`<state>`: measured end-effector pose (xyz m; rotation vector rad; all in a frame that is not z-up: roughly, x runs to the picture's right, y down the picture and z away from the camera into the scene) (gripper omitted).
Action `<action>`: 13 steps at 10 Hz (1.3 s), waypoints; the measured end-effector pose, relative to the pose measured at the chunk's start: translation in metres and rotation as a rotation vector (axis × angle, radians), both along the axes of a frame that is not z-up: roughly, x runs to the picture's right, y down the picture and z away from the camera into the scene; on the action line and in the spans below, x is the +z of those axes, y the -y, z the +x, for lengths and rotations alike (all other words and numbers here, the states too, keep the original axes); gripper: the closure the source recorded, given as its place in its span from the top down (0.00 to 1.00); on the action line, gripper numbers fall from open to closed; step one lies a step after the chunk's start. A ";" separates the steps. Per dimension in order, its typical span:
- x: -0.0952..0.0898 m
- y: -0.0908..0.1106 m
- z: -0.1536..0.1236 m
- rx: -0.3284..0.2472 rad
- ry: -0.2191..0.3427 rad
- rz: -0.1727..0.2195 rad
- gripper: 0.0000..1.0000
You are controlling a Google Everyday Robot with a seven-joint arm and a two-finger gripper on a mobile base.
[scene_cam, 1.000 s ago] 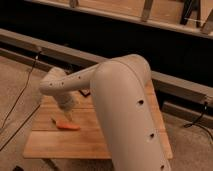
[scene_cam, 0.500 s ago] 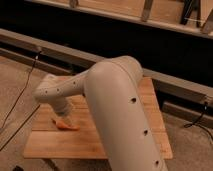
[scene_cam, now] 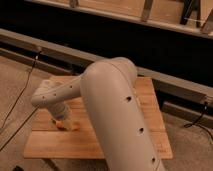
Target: Place the pepper in the ceramic bowl
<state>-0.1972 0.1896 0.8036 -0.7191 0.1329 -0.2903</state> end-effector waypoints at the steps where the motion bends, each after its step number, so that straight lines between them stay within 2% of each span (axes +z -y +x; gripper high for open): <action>1: 0.000 0.000 0.000 0.000 0.000 0.000 0.65; 4: 0.001 0.001 -0.003 0.016 -0.006 0.002 0.65; 6: 0.005 0.005 -0.020 0.122 -0.053 0.008 0.65; 7: 0.008 0.009 -0.040 0.235 -0.106 0.012 0.65; 8: 0.010 0.012 -0.053 0.302 -0.139 0.013 0.65; 12: 0.023 0.032 -0.122 0.690 -0.338 0.001 0.65; 13: 0.025 0.036 -0.135 0.761 -0.376 -0.006 0.65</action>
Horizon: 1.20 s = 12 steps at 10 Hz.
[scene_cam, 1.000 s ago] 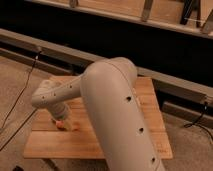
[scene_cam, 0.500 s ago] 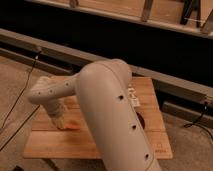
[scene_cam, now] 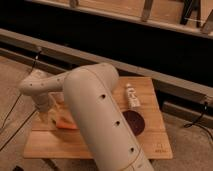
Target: Place the pepper in the ceramic bowl
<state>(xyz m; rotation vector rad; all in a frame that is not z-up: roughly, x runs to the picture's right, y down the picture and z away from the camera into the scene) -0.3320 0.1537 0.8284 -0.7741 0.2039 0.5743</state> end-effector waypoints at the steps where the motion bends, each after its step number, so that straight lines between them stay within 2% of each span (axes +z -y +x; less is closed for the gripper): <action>1: 0.003 0.006 -0.015 0.092 -0.048 -0.010 0.65; 2: 0.004 0.009 -0.021 0.134 -0.071 -0.015 0.65; 3: 0.005 0.010 -0.024 0.150 -0.078 -0.017 0.65; 12: 0.005 0.011 -0.023 0.153 -0.080 -0.016 0.65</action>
